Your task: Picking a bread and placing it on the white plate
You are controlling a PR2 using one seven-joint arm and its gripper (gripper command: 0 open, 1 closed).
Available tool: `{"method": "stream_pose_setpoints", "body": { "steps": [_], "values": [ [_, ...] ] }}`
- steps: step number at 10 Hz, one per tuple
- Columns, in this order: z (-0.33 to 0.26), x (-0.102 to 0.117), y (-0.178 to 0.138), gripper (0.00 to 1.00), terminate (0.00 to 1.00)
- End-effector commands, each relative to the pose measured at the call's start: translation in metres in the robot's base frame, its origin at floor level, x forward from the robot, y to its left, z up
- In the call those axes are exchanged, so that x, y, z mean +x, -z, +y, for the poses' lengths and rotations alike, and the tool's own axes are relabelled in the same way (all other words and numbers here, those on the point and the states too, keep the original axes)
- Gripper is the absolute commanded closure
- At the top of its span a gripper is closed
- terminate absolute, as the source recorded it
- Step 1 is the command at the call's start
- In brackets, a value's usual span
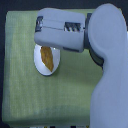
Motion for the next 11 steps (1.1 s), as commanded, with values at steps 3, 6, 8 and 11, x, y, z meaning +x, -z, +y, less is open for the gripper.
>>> {"method": "stream_pose_setpoints", "body": {
  "steps": [3,6,8,11],
  "values": [
    [0.027,-0.011,0.006,0.0,0.0],
    [0.018,-0.008,0.006,0.0,0.0],
    [0.012,-0.006,0.006,0.0,0.0],
    [0.007,-0.002,0.002,0.0,0.0]
  ]
}}
